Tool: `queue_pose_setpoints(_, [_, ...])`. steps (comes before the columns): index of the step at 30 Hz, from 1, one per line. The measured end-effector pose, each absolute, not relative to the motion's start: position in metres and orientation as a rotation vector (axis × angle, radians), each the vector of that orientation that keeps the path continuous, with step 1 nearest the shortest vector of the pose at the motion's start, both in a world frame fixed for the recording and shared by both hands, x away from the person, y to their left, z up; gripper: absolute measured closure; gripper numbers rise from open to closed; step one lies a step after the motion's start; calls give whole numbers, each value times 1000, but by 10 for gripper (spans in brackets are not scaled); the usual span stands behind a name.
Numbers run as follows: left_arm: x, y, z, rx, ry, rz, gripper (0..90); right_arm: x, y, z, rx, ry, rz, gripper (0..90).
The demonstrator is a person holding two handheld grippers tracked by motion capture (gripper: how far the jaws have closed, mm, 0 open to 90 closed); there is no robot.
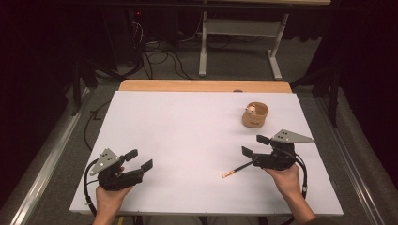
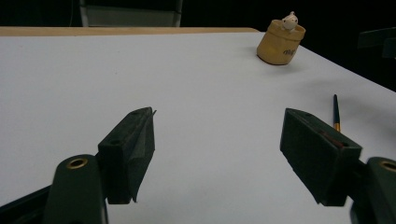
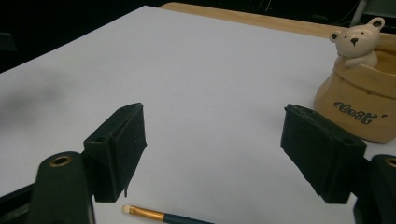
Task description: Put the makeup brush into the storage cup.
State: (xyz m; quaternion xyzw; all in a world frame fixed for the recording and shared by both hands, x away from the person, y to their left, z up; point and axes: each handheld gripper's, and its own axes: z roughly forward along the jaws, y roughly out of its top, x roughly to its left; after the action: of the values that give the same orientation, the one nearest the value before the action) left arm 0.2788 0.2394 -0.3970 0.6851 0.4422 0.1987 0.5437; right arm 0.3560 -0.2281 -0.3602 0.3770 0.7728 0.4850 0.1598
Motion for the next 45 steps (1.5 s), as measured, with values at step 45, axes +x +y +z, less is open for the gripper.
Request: queue_pose_setpoints(45, [279, 239, -397, 1628, 1046, 466, 265, 368, -220, -349, 1028, 2464, 1084, 258])
